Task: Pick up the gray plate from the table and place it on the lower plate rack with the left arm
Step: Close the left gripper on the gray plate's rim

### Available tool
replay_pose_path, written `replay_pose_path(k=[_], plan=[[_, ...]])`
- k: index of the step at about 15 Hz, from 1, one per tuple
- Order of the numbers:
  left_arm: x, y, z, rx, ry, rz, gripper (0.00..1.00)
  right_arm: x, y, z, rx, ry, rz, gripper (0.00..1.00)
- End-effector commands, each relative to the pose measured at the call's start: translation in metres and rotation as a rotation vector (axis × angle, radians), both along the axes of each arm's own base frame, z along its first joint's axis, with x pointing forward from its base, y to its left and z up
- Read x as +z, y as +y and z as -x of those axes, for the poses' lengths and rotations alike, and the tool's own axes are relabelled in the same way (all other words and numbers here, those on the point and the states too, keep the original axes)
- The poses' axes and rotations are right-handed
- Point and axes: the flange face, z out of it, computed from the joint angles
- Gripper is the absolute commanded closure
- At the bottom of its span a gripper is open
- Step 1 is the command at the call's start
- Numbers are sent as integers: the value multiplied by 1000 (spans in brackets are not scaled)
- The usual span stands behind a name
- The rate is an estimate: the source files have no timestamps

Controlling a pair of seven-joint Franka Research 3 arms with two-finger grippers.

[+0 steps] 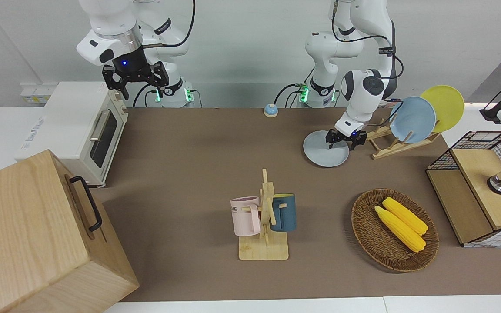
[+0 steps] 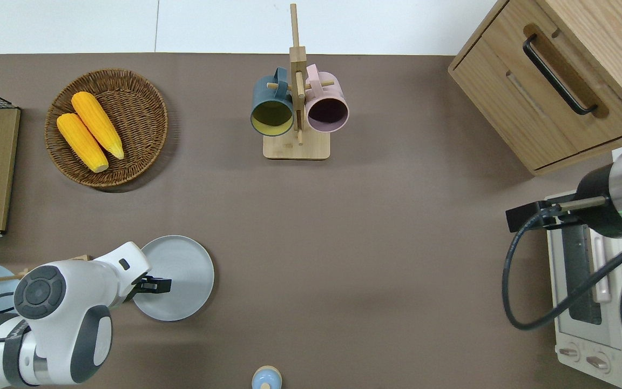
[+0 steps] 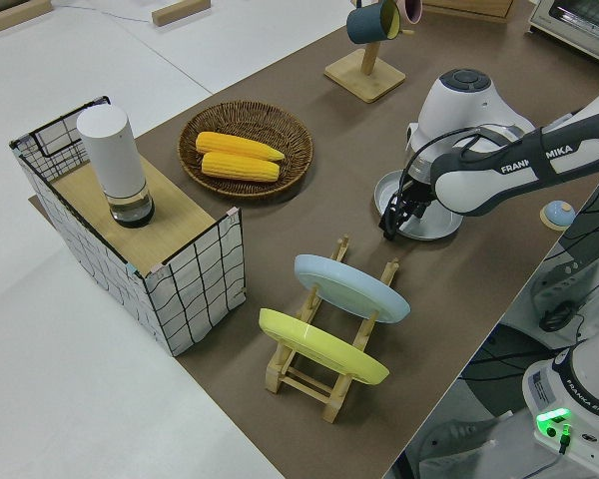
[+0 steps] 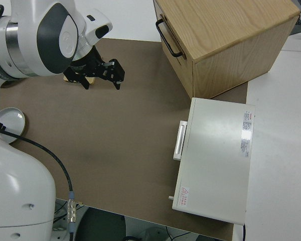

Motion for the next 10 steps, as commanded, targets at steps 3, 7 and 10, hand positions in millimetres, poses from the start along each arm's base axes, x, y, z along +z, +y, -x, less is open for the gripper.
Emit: replay_pose_path(k=[3,7,10], plan=[[-3,-3,3,9,-14,4,771,3,-1,2,-2,6,-9,11],[0,-3,2,22,-21,5,1000,3,-1,2,-2,6,-9,11],[3,-3,3,22,-15,4,1000,3,-1,2,-2,6,-9,13]])
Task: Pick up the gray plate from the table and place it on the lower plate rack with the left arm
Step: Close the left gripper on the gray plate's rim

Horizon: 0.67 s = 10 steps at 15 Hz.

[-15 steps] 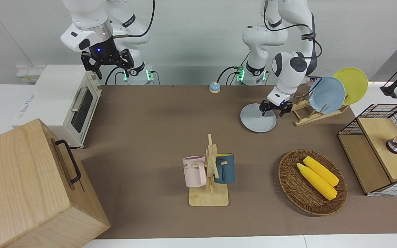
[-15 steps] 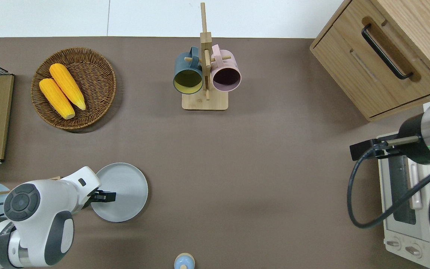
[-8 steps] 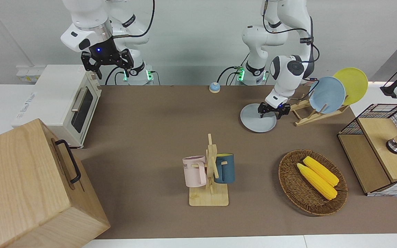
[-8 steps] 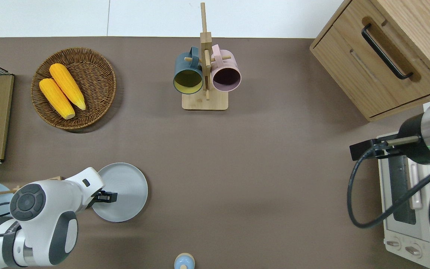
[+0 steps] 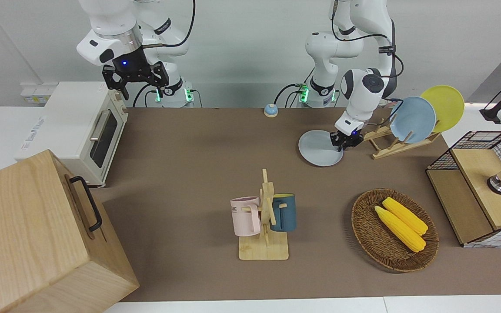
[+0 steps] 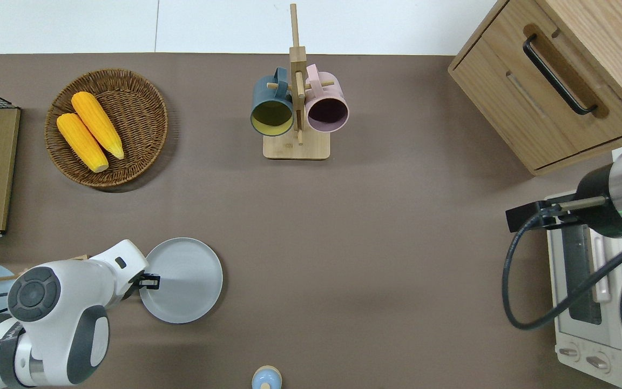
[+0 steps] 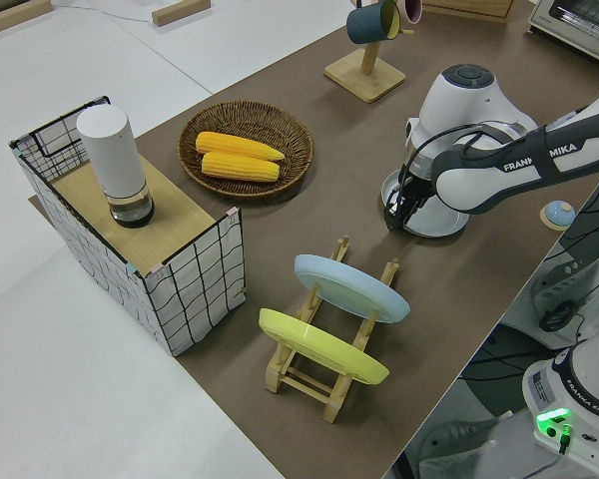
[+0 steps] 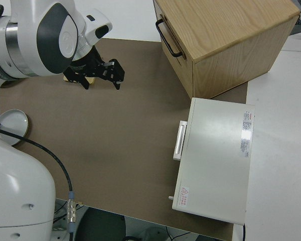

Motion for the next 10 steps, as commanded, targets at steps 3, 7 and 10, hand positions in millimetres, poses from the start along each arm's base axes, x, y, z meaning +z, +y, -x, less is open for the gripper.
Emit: replay_pose_path(k=[3,7,10], plan=[[-1,-2,7,1,32,2,1000,3,-1,2,-2,6,-9,11],[18,-1,6,8,37,5,1000,3,-1,2,-3,6,-9,13],[37,-2,4,13,49,5,1000,3,-1,2,-3,6,-9,13]])
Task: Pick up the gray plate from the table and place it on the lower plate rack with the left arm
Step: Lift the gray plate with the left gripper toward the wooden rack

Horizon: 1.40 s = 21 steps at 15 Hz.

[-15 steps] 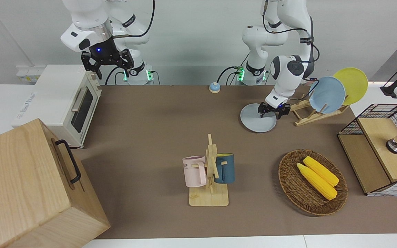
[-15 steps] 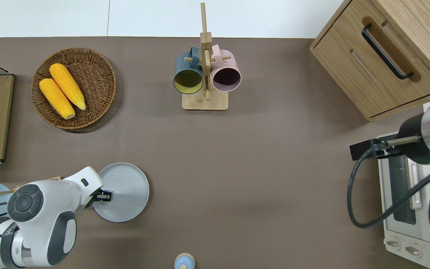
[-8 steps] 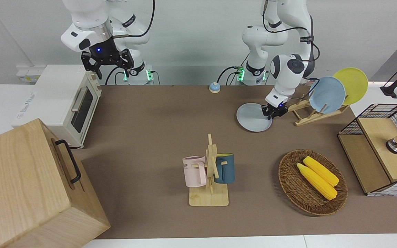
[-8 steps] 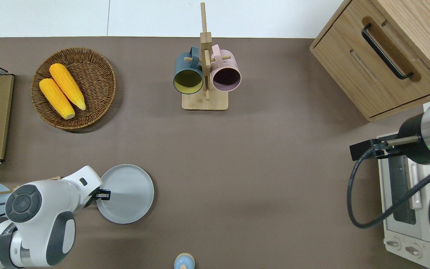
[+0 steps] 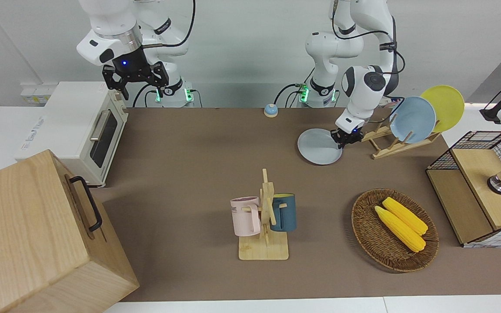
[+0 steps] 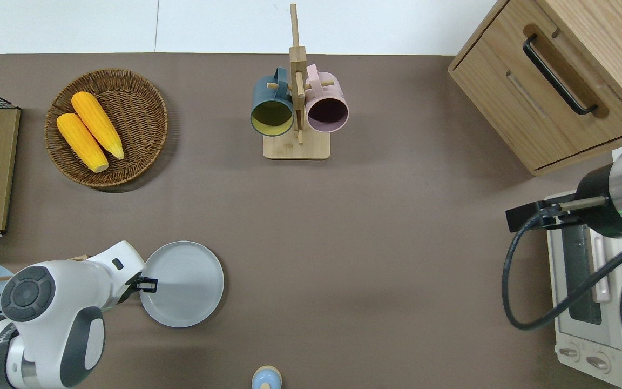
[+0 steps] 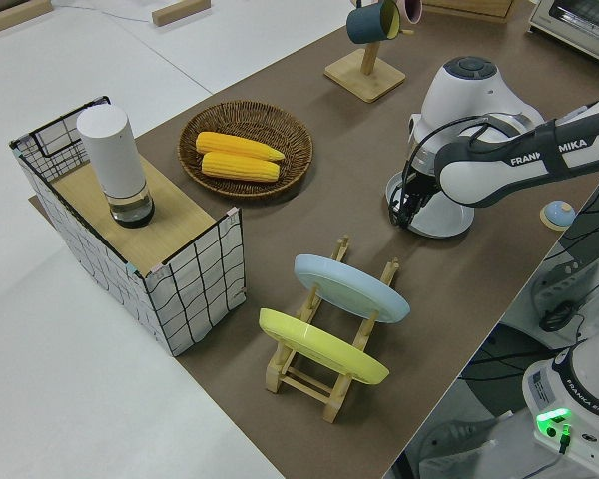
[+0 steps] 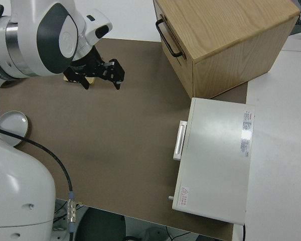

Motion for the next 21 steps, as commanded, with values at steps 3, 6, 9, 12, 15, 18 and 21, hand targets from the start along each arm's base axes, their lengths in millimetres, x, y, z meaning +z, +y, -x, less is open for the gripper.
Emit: replay_pose_path(k=[3,6,9,12,15,18,21], plan=[[40,-2,1,13,29,6,1000,3,-1,2,-2,6,-9,11],[54,-2,2,13,40,7,1000,3,-2,2,-3,6,-9,13],[66,-2,3,12,50,7,1000,3,-1,2,-2,6,-9,11],[82,0,2,12,59,5,1000,3,-1,2,-2,6,-9,13],[103,1,2,12,70,3,1000,3,-1,2,-2,6,-9,13],[132,4,0,15,84,1,1000,3,-1,2,-2,6,-9,13],[164,9,-4,22,104,4,1000,3,-1,2,-2,6,-9,13]])
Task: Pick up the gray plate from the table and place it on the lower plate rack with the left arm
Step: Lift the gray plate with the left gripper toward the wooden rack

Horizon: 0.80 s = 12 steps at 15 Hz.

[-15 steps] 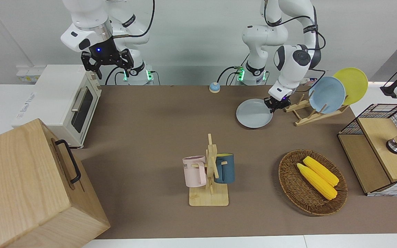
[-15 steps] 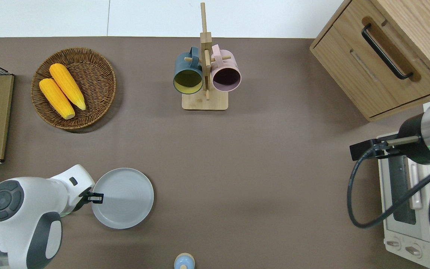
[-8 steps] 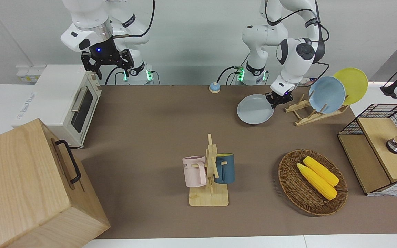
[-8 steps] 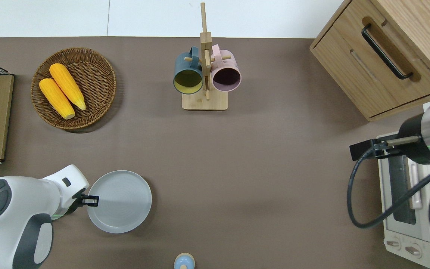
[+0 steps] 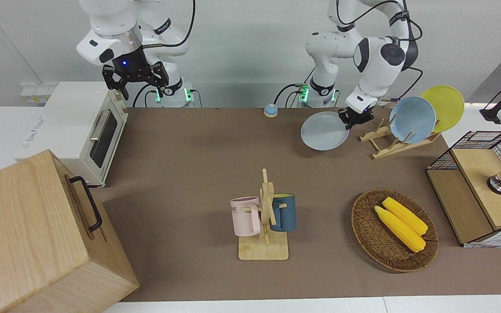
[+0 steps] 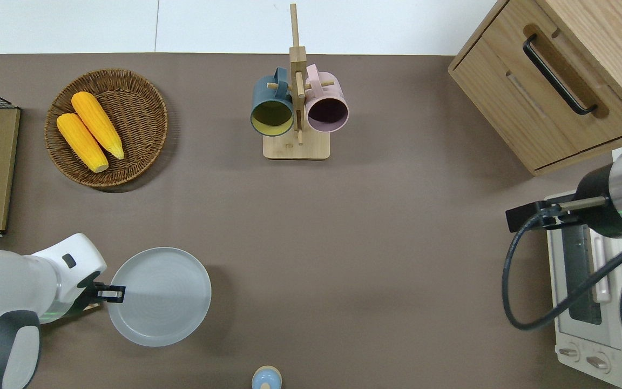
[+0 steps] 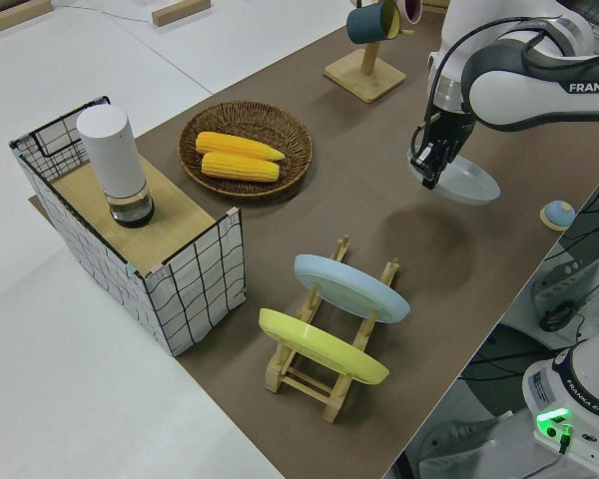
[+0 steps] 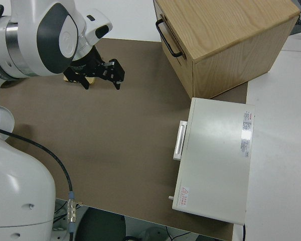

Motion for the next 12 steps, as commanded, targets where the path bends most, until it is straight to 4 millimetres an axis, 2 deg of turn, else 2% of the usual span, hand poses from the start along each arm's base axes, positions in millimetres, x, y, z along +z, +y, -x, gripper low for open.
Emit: replay_pose_path(k=[1,4,6,8,12], plan=[[47,8,-3,17,26,-7,1000,3,-1,2,-2,6,-9,13],[85,11,-4,11,37,-40,1000,3,-1,2,-2,6,-9,11],[100,15,-3,11,48,-63,1000,3,-2,2,-5,6,-9,11],[112,19,-3,4,49,-105,1000,3,-1,2,-3,6,-9,13],[122,27,0,64,61,-189,1000,3,-1,2,-2,6,-9,13]])
